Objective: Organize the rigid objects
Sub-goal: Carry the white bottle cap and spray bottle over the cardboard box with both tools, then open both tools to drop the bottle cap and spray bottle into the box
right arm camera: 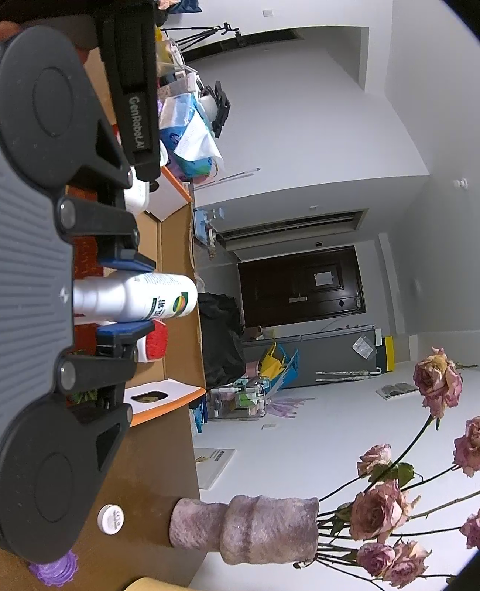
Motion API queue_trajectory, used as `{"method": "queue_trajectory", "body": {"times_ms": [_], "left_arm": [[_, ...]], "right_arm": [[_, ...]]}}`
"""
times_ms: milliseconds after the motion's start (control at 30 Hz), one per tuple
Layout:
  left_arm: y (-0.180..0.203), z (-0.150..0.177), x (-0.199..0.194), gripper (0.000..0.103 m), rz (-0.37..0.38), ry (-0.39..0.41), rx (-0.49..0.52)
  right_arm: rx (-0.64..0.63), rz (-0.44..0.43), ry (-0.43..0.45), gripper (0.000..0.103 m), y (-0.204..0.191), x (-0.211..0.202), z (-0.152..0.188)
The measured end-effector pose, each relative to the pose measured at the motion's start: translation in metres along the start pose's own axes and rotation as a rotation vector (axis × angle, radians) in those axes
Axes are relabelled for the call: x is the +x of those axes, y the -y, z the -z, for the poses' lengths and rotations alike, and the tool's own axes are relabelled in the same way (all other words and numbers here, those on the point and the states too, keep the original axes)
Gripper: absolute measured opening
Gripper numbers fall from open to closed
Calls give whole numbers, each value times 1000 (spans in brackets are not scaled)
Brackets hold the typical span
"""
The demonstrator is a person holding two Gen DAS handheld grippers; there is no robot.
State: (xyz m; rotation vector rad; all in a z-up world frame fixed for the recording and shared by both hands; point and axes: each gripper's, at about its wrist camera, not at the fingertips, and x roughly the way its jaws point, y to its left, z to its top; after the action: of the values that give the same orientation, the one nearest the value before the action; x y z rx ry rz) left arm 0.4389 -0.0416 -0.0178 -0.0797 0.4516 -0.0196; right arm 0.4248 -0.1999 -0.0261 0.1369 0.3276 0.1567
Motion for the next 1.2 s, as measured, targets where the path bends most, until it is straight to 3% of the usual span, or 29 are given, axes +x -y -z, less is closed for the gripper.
{"method": "queue_trajectory", "body": {"times_ms": [1200], "left_arm": [[-9, -31, 83, 41, -86, -8, -45]], "right_arm": [[9, 21, -7, 26, 4, 87, -25]]}}
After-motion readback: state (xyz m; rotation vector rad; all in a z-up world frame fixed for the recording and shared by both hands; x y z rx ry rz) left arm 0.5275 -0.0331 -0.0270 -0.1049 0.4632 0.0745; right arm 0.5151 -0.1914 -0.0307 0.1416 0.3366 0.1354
